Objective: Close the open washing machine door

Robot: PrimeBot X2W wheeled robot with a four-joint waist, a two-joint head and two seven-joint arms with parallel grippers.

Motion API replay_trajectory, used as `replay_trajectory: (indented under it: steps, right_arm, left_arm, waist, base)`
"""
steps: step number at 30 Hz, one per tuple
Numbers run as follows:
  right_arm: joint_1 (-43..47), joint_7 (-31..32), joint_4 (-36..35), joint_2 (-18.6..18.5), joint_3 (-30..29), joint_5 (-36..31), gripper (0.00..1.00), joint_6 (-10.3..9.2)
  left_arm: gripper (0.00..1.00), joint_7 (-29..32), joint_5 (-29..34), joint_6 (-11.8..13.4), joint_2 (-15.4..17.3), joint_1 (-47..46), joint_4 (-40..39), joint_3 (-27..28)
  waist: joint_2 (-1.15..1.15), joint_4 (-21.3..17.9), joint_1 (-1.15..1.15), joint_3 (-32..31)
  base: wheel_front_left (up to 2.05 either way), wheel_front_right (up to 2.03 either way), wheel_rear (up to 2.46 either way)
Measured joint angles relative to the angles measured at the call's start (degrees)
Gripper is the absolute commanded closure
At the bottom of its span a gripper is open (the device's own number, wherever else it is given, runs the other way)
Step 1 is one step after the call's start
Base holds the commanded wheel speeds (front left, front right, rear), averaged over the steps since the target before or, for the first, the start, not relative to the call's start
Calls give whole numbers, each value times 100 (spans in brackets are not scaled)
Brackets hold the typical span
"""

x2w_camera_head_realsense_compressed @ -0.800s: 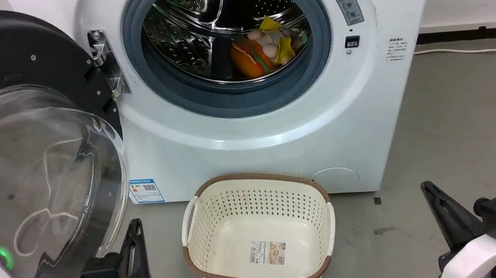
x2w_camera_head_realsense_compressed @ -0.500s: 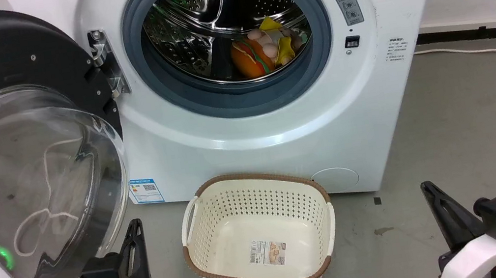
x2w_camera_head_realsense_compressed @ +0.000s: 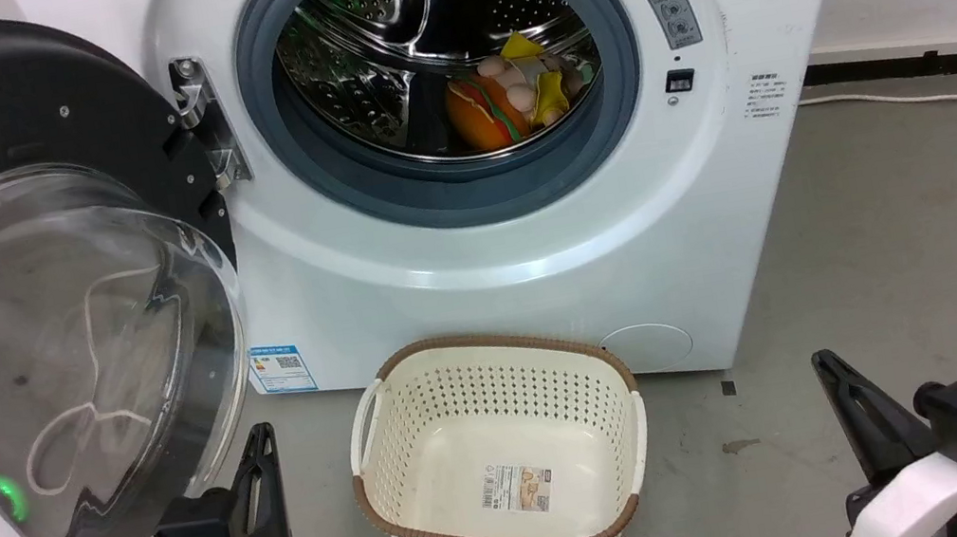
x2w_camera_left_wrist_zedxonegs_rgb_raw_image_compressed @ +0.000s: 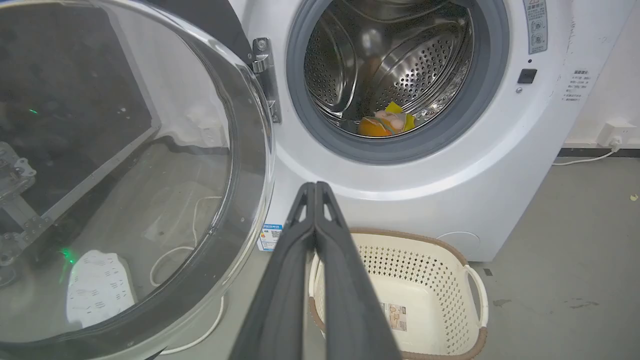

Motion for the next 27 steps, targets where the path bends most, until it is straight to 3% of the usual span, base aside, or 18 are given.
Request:
replay_trajectory:
  steps: [8,9,27]
  right_arm:
    - [1,0,1,0,1,1,100,0]
    - [2,0,3,-1,3,2,0,0]
    - [27,-120,-19,-3,-78,12,0,0]
  left_arm:
    - [100,0,-1,0,0,0,1,0]
    - [0,0,-1,-1,0,-2,2,2]
    - [0,-135,-1,70,1,-7,20,-225]
  waist:
    - [0,0,0,0]
    - [0,0,0,0]
    - [0,49,0,-10]
  base:
    - [0,0,0]
    - [0,0,0]
    - [0,0,0]
